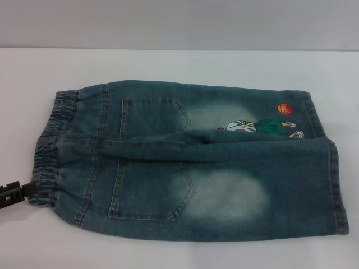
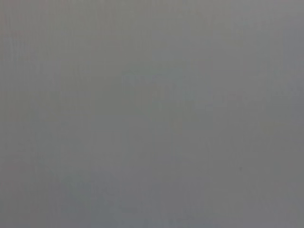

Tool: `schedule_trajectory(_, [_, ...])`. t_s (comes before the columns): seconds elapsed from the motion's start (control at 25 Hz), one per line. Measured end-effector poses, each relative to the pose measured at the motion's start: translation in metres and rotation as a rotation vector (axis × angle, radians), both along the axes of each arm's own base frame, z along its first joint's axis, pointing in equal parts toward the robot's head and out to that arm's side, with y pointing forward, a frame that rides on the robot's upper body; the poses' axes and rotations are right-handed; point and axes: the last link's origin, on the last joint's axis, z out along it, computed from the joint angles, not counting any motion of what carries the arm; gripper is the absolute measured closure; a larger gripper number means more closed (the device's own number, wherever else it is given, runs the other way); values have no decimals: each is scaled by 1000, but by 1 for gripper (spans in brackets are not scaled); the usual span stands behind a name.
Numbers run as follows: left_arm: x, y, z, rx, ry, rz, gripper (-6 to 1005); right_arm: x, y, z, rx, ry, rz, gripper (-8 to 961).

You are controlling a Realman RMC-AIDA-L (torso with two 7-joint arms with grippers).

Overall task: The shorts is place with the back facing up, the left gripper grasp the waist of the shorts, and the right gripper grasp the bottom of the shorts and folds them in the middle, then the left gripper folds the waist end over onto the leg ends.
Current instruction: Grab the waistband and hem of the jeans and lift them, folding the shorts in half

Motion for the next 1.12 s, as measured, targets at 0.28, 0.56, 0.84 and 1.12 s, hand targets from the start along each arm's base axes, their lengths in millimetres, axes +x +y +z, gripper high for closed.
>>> schedule_trajectory(0.28, [0,-1,-3,-8,1,1,268,1,0,1,2,-4,-1,217])
schedule_trajectory(0.56, [-2,-3,-9,-28,14,9,269,1,-1,1,3,-5,-3,217])
schedule_trajectory(0.84, [-2,-2,-10,-27,18,13,269,3,-2,1,3,-5,-7,217])
schedule_trajectory(1.12, [1,2,-13,-34,22,1,269,3,-3,1,3,-5,-8,217])
